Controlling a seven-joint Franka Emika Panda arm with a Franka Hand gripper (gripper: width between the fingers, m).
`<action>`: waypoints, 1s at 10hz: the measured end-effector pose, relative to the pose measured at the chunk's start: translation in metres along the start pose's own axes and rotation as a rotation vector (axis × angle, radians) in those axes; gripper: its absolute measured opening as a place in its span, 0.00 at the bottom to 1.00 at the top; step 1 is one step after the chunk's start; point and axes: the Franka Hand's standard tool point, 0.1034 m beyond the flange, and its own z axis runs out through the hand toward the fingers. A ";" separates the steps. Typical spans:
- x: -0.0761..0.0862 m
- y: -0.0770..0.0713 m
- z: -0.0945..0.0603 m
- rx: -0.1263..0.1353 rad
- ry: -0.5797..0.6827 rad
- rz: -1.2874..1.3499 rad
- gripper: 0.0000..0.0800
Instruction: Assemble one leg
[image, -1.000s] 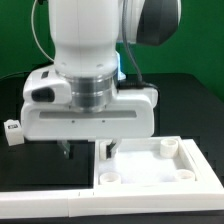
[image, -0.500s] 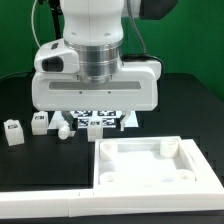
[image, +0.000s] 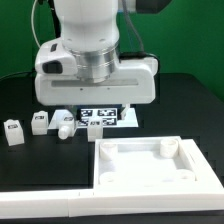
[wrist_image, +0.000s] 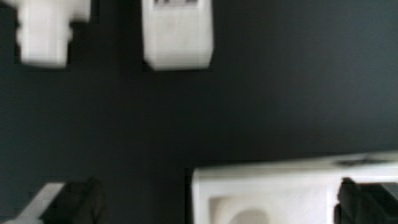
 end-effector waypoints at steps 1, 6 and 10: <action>0.001 0.001 -0.002 -0.012 -0.051 -0.001 0.81; -0.017 0.006 0.027 -0.018 -0.339 0.020 0.81; -0.029 -0.001 0.037 -0.052 -0.451 0.027 0.81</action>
Offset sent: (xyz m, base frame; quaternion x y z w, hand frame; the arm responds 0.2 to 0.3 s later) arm 0.0000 0.0000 0.0000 0.0000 -0.1938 0.0000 0.9810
